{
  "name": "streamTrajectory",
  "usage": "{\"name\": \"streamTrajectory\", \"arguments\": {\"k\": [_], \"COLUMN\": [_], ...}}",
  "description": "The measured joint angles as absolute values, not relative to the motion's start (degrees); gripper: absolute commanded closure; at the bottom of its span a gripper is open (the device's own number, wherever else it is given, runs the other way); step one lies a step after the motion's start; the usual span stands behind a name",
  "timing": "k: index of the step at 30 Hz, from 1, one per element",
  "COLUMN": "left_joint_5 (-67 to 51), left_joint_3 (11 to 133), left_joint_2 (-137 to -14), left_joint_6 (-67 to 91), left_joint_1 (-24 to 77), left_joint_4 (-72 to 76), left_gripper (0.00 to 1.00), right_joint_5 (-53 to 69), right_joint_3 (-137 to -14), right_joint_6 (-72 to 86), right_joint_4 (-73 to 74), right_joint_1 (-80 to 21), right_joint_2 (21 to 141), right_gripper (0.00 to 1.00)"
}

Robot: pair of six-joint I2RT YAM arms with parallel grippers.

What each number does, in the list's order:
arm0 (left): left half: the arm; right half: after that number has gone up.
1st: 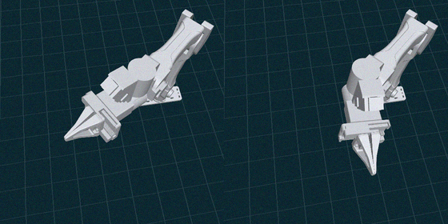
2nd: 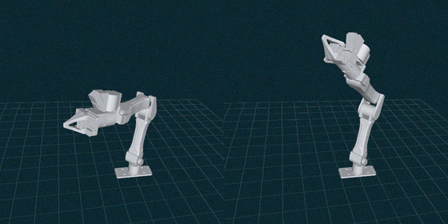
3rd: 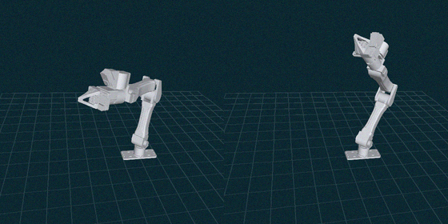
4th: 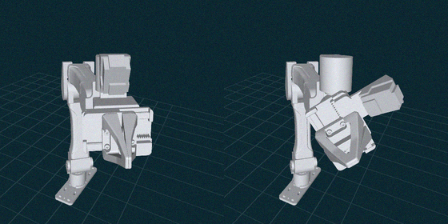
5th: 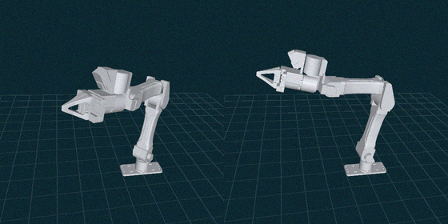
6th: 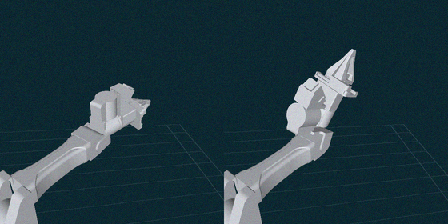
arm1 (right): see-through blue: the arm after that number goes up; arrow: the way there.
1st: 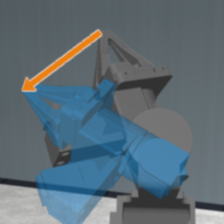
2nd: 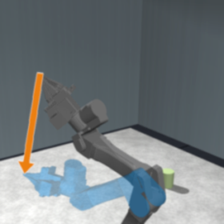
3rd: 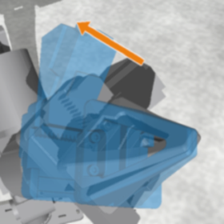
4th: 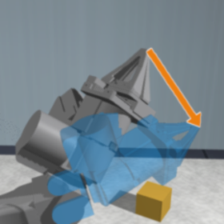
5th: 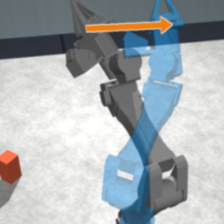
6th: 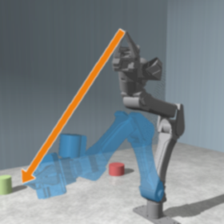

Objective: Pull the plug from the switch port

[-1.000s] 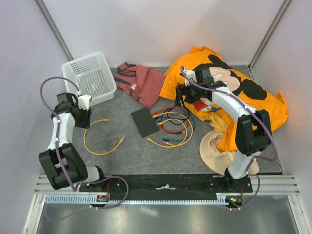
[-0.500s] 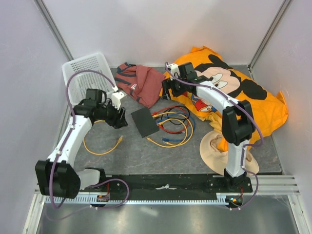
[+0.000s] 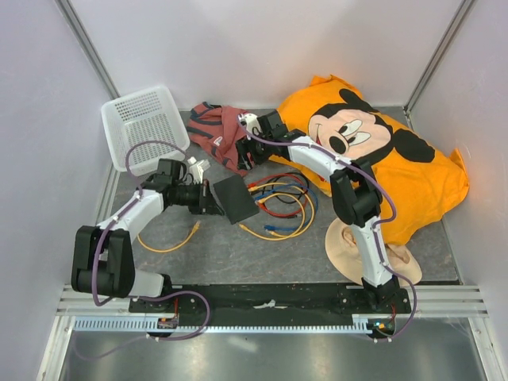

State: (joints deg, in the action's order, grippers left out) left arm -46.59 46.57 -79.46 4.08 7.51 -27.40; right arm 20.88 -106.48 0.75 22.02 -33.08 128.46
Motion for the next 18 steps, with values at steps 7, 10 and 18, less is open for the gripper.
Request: {"name": "streamTrajectory", "arguments": {"k": [7, 10, 18], "left_joint_5": [-51.6, -51.6, -50.9], "left_joint_3": [32.9, 30.9, 33.3], "left_joint_2": [-80.8, -83.2, -89.4], "left_joint_6": [19.3, 23.9, 27.9], "left_joint_1": [8.4, 8.8, 8.8], "left_joint_4": [-15.4, -10.9, -4.0], "left_gripper": [0.98, 0.98, 0.98], "right_joint_5": [29.7, 33.5, 35.7], "right_joint_3": [-110.5, -111.9, -112.7], "right_joint_6": [6.2, 8.9, 11.1], "right_joint_4": [17.6, 15.5, 13.5], "right_joint_1": [-35.7, -36.6, -37.0], "right_joint_2": [132.3, 135.3, 140.2], "right_gripper": [0.29, 0.28, 0.25]}}
